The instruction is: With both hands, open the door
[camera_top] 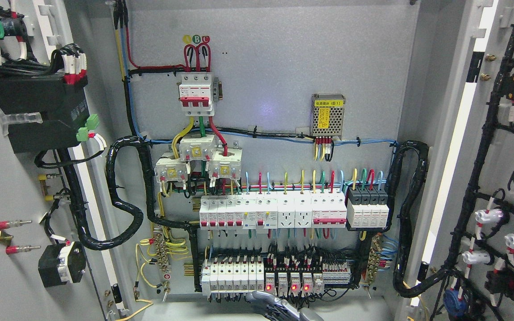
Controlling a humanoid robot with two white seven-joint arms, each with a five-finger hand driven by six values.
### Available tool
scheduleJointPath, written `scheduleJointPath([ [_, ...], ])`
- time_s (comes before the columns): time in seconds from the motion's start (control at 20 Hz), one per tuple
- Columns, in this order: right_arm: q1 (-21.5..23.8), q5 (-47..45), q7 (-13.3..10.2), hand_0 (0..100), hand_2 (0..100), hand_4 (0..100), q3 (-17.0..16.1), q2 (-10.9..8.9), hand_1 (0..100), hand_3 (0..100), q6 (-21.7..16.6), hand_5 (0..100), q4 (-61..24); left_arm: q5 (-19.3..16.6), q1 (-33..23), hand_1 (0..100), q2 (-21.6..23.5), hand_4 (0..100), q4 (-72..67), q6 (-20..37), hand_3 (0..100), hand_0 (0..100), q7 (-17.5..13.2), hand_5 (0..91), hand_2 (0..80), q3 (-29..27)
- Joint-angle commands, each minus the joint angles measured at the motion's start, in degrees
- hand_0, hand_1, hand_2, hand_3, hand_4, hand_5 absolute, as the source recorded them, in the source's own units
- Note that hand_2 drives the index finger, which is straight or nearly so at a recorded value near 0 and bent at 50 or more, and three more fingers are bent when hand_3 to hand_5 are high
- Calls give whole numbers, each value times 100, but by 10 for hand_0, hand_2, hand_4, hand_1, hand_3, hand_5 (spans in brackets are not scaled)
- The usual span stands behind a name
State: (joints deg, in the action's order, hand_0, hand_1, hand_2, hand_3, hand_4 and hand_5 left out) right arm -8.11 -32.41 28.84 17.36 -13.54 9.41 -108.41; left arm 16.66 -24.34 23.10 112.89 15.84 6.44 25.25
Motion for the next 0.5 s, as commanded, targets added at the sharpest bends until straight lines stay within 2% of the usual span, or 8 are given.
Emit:
scheduleJointPath([
  [0.0, 652, -2, -1, 191, 0, 0, -927, -421, 0, 0, -10, 0, -962, 4, 79, 0, 142, 0, 278, 15, 0, 0, -3, 0, 0, -186],
  [0.2, 1056, -2, -1, 191, 0, 0, -1041, -430, 0, 0, -176, 0, -998, 13, 70, 0, 230, 0, 278, 121, 0, 0, -3, 0, 0, -406],
  [0.45, 1320, -2, -1, 191, 0, 0, -1375, -369, 0, 0, -177, 0, -998, 286, 70, 0, 344, 0, 269, 121, 0, 0, 6, 0, 0, -687],
])
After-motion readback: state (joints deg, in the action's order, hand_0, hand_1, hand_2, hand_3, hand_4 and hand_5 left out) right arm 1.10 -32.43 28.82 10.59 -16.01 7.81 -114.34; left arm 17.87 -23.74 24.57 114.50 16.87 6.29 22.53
